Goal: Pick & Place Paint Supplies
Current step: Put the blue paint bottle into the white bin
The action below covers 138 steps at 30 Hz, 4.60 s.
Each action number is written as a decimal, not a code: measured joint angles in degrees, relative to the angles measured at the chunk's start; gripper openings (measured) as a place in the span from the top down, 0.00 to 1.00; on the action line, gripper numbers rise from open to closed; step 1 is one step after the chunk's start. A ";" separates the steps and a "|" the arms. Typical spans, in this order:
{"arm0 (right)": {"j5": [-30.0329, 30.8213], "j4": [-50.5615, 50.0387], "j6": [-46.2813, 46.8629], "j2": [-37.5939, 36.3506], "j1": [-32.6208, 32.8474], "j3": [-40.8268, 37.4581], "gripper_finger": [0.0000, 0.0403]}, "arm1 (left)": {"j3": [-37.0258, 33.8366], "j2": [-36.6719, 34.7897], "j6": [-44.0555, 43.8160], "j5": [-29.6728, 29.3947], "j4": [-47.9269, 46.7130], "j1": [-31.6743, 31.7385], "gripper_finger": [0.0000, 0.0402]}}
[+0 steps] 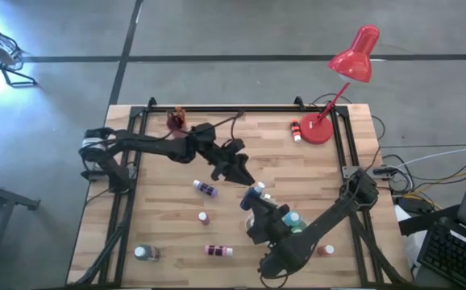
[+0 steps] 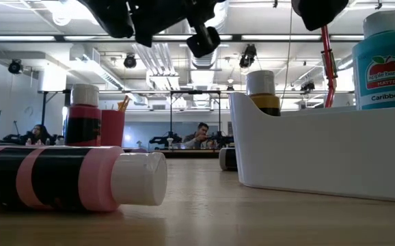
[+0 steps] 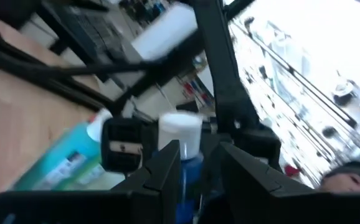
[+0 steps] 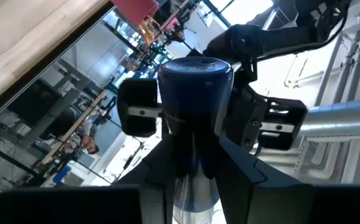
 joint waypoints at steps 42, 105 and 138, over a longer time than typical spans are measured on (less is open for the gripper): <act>0.24 3.10 -4.28 0.02 -0.13 0.13 0.81 | 2.31 1.69 11.54 0.42 -6.47 -3.77 0.37; -24.94 21.39 78.40 -43.19 11.17 -18.25 0.50 | 8.59 0.08 61.55 -49.41 -16.01 -20.76 0.74; -13.34 56.19 61.31 -68.32 11.10 -50.54 0.61 | 0.80 21.28 57.77 -44.23 21.77 -22.19 0.74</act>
